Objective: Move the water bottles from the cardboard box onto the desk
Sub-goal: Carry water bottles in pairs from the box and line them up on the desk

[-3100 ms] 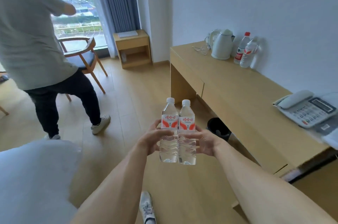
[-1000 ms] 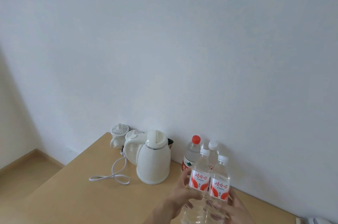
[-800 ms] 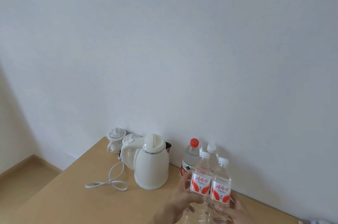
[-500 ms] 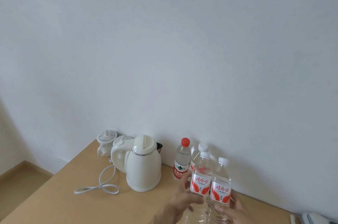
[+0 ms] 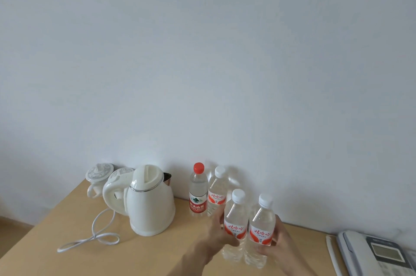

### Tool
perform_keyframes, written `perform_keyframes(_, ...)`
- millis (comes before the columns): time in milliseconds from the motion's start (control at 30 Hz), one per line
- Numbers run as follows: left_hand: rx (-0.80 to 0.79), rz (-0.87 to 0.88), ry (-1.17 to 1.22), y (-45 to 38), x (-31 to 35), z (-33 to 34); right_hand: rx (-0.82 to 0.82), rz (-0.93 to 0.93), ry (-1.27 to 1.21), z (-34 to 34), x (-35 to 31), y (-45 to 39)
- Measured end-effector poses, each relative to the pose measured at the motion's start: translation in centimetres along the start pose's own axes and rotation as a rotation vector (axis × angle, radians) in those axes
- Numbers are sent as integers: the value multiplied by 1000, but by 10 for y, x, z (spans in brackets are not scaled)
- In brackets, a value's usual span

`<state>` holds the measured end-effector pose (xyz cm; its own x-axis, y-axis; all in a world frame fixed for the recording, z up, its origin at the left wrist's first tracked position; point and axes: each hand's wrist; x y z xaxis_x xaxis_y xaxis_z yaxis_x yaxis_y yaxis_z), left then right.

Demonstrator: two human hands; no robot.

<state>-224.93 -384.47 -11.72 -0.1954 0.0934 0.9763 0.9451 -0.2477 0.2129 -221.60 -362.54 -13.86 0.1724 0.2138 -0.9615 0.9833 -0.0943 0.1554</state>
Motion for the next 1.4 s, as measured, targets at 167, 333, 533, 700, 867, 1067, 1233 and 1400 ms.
perform_keyframes(167,1,52,-251,-3,4,2,58,-8,44,2,2,4)
perform_keyframes(333,-36,95,-351,-3,11,1,73,-8,106,3,-3,9)
perform_keyframes(533,-41,149,-412,0,13,2,70,-33,178,3,-9,16)
perform_keyframes(700,-2,228,-446,7,23,2,90,-70,244,0,-21,22)
perform_keyframes(867,162,557,-770,14,51,1,173,-198,351,-10,-50,25)
perform_keyframes(1067,174,689,-1218,13,71,9,215,-286,527,-8,-57,26)
perform_keyframes(1233,131,607,-1211,-2,83,17,244,-281,554,-7,-55,28)
perform_keyframes(1400,148,594,-1298,-33,96,23,260,-278,550,-4,-58,30)
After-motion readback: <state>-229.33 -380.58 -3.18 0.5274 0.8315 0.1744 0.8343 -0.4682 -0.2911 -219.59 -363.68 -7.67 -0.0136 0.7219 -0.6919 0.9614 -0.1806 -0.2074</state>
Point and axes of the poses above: each hand's wrist, its own y-axis away from the middle knuckle, its own z-axis out of the palm, x = y × z, and after that the axes turned 5 degrees about x, right-handed
